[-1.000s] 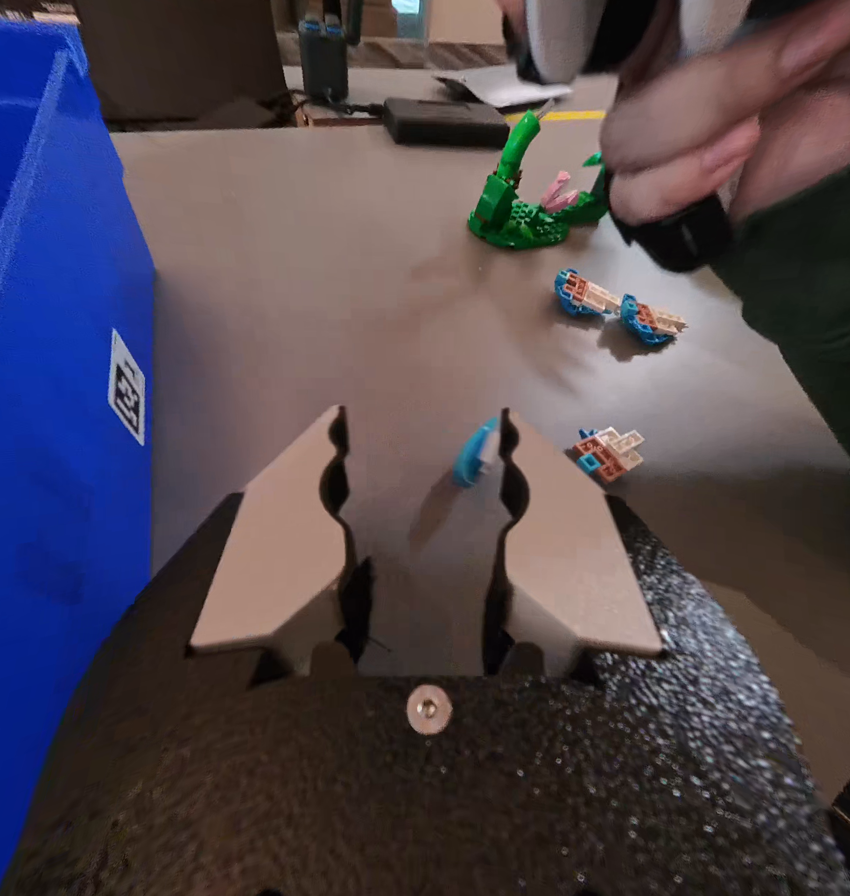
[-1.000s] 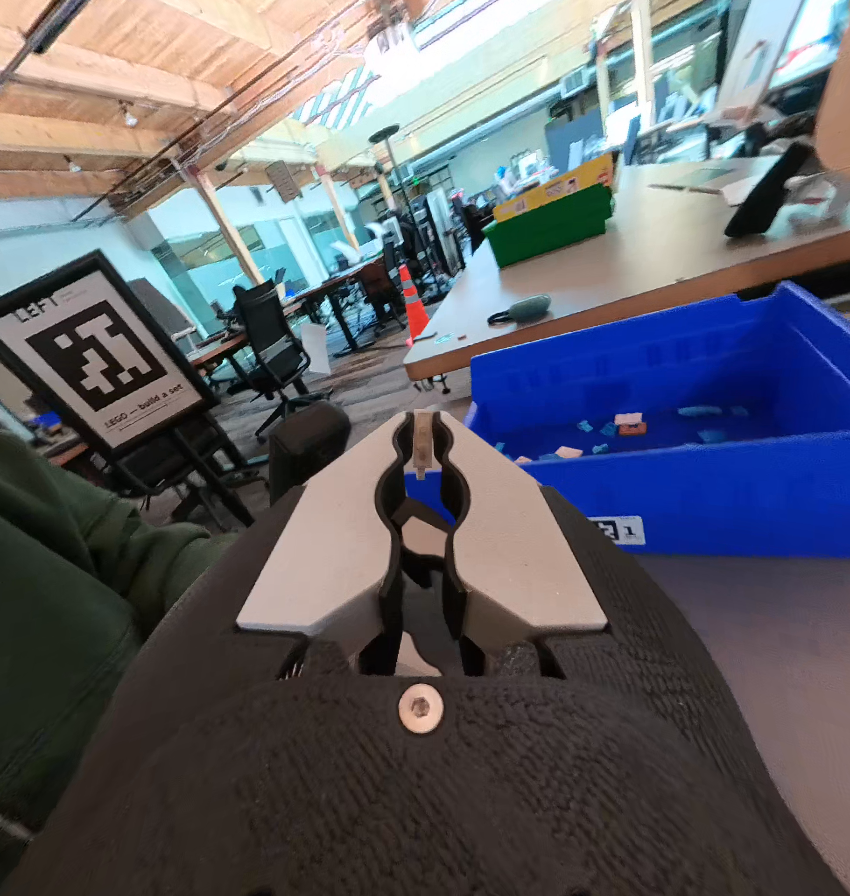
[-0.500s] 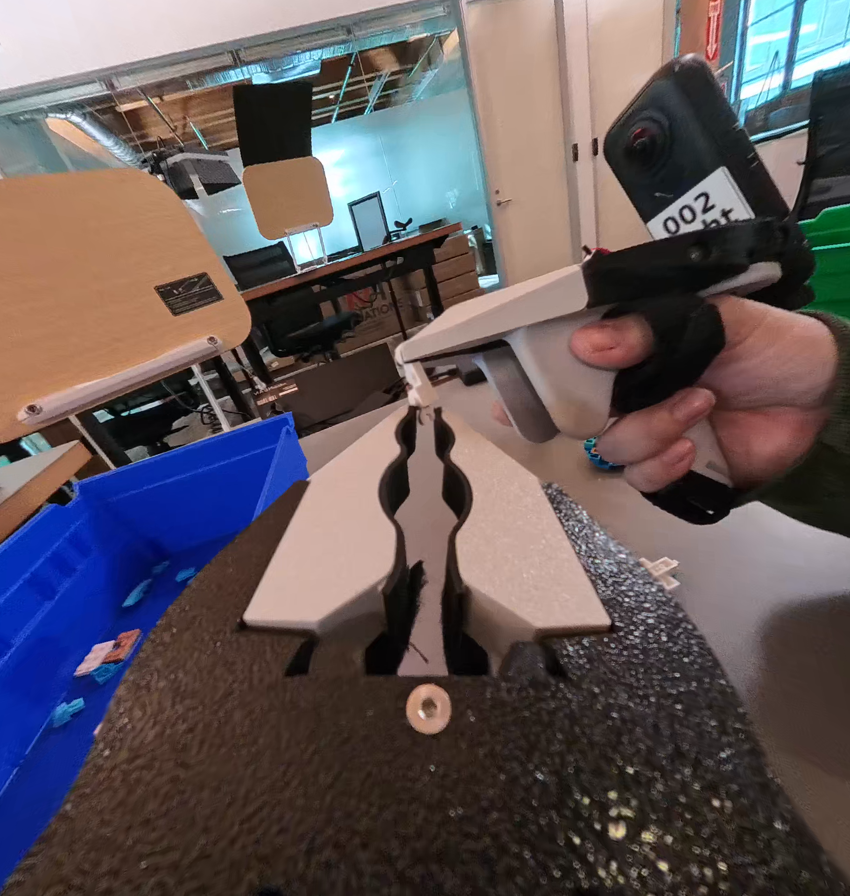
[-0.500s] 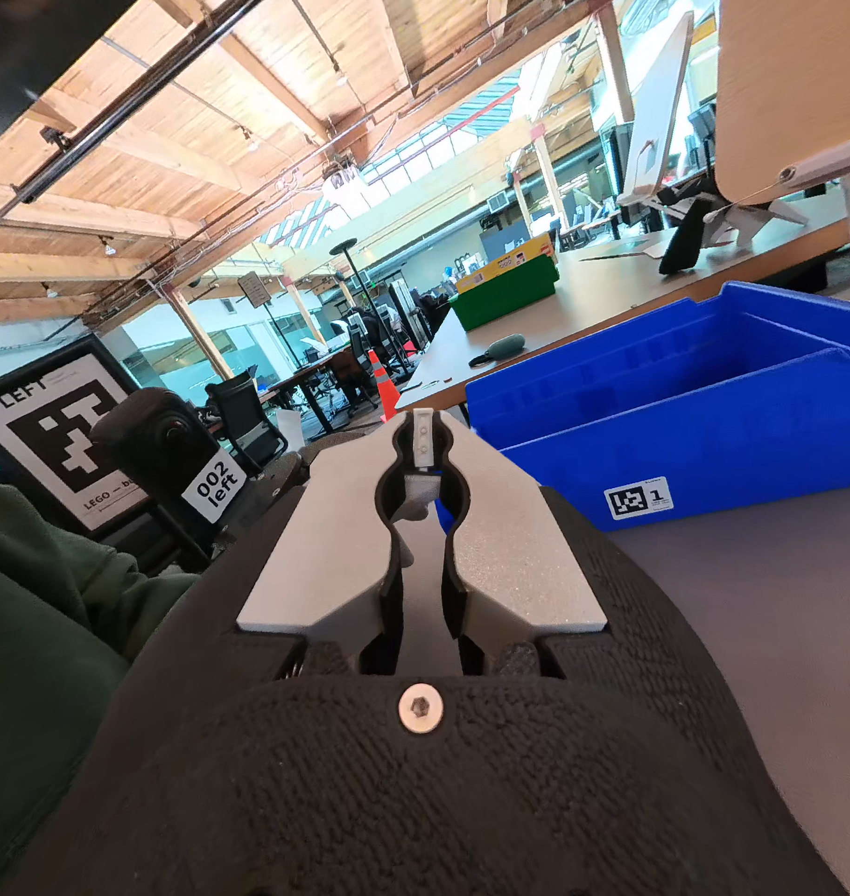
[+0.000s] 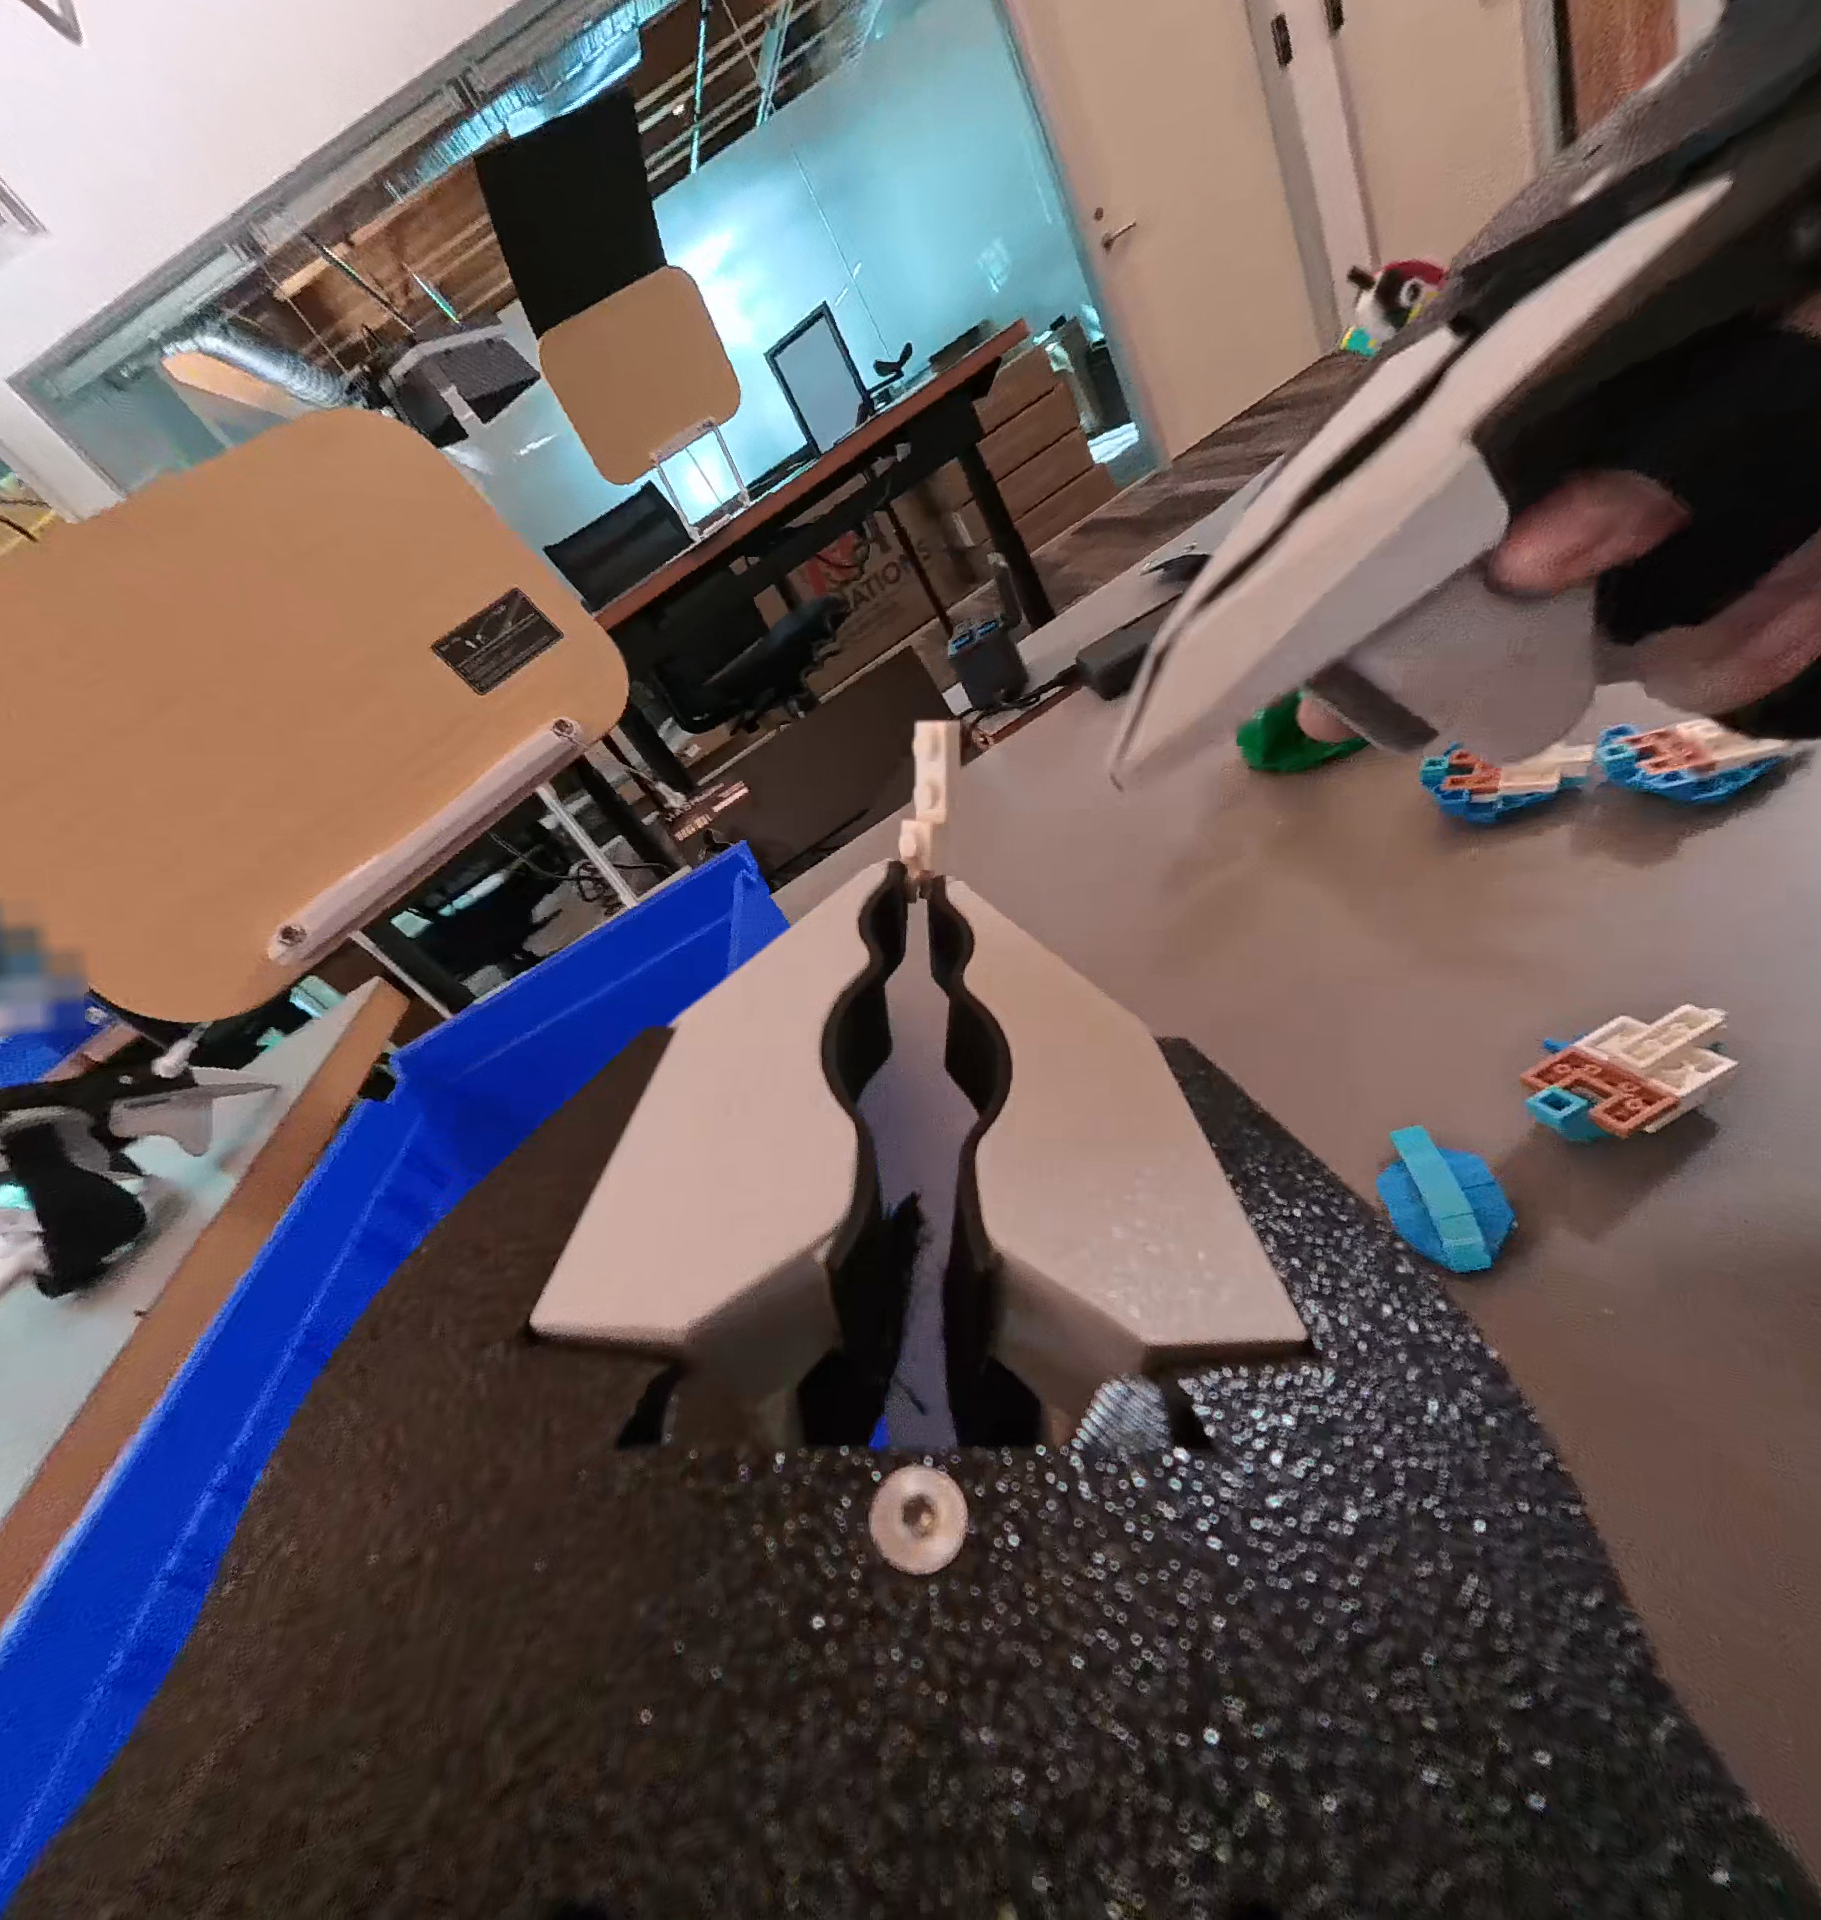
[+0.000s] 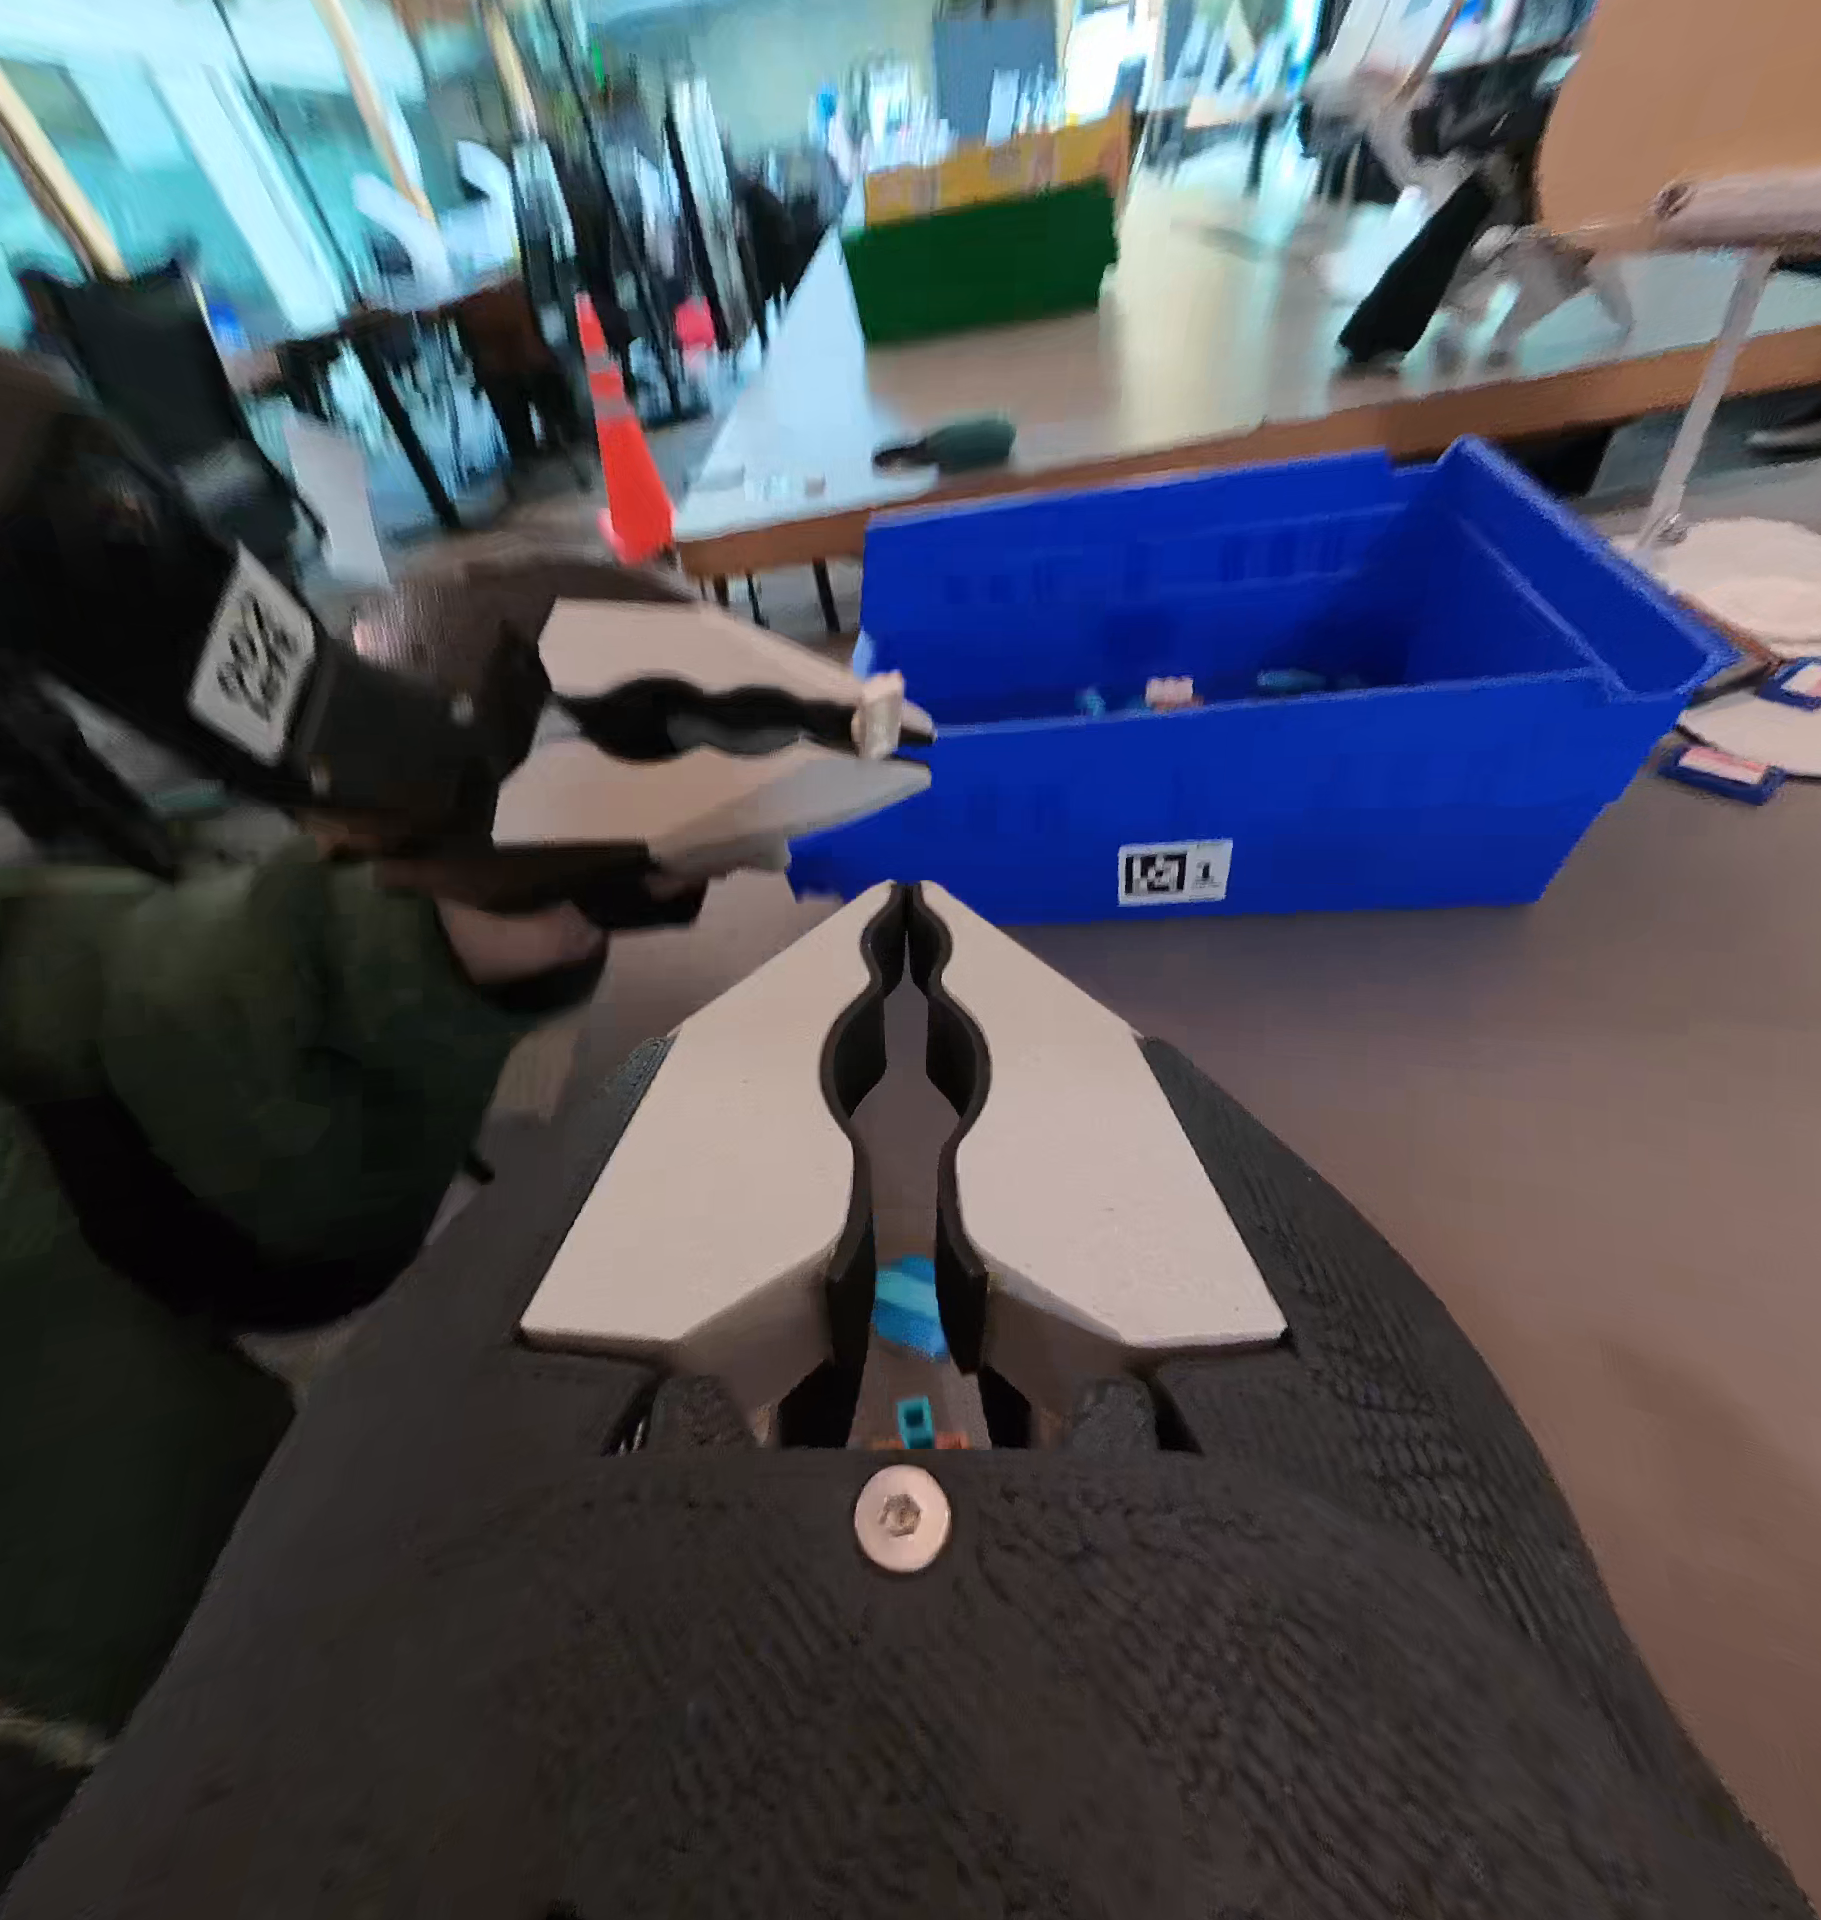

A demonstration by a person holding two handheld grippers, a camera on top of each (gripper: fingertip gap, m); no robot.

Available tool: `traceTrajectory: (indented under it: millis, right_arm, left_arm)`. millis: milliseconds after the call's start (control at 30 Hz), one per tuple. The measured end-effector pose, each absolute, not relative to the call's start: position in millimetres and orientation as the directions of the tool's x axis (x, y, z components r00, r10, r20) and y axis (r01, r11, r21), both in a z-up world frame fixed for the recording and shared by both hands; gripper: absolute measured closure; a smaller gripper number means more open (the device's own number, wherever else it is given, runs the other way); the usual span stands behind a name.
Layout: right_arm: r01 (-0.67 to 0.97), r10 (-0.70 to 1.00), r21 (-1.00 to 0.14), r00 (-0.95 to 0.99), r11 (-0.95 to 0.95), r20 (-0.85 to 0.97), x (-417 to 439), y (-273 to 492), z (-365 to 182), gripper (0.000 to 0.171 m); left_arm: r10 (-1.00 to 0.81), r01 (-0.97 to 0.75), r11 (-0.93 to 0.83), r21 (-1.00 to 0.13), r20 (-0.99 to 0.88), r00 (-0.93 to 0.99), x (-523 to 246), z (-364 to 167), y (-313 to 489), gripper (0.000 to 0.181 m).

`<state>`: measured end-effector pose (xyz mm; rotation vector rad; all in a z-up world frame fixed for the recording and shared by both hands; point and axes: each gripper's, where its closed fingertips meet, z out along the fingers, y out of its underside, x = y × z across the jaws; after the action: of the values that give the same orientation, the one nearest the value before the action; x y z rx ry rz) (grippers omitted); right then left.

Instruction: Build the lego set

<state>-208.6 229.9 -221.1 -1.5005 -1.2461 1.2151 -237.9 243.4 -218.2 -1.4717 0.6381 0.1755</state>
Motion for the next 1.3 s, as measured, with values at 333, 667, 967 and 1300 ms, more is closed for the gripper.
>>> traceTrajectory:
  millis: [333,667,967,1300]
  right_arm:
    - [-0.13,0.794,-0.784,-0.045,-0.607,-0.607,-225,232,-200,0.16]
    - [0.005,0.956,-0.978,0.213,-0.207,-0.201,-224,234,-207,0.169]
    - [0.108,0.95,-0.992,0.3,0.061,0.091,-226,233,-199,0.168]
    - [-0.049,0.932,-0.993,0.352,0.11,0.086,-202,246,-189,0.171]
  left_arm:
    - [-0.122,-0.745,0.142,-0.652,-0.758,0.641,-228,-220,242,0.181]
    - [-0.118,-0.718,0.188,-0.67,-0.741,0.661,-227,-216,237,0.181]
    - [-0.154,-0.636,0.243,-0.732,-0.677,0.72,-225,-208,231,0.181]
    - [-0.302,-0.332,0.231,-0.914,-0.392,0.869,-228,-193,230,0.181]
